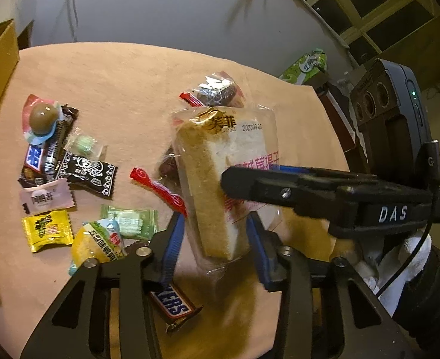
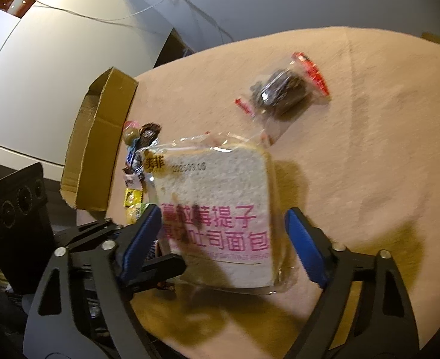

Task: Organize snacks
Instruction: 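Grasp the bagged bread slices with the left tool, then carry the bread bag into the cardboard box and open the left tool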

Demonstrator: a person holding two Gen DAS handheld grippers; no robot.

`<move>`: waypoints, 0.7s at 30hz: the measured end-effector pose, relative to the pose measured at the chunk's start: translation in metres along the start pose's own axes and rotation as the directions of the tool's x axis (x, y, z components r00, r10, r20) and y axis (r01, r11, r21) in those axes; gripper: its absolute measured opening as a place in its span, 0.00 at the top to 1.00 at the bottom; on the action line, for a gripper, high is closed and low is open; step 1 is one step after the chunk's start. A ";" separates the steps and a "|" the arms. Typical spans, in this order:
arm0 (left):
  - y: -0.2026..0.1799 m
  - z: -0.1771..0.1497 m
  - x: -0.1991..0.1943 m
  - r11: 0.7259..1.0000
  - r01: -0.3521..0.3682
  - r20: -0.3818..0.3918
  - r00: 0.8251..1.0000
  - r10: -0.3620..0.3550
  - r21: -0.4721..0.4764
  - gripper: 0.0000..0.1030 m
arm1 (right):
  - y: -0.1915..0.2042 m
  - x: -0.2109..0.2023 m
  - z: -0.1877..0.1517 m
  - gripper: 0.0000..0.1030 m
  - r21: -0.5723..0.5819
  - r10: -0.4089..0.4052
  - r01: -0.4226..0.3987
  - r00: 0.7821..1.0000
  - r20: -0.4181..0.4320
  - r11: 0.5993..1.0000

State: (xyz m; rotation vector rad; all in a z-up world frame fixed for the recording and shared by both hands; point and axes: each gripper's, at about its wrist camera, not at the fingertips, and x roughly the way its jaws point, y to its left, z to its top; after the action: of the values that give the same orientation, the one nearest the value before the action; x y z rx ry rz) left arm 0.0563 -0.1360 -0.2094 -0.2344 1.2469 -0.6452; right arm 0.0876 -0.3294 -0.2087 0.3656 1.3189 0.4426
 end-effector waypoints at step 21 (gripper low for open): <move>0.011 -0.014 -0.047 0.999 -0.030 0.109 0.994 0.034 -0.032 0.69 | 0.057 -0.019 0.006 0.32 -0.098 -0.002 0.004 1.000 0.023 0.995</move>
State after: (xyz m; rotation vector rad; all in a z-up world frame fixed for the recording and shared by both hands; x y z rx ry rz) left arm 0.0391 -0.0981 -0.1818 -0.2710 1.1538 -0.5787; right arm 0.0841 -0.2895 -0.1633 0.2859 1.2698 0.4975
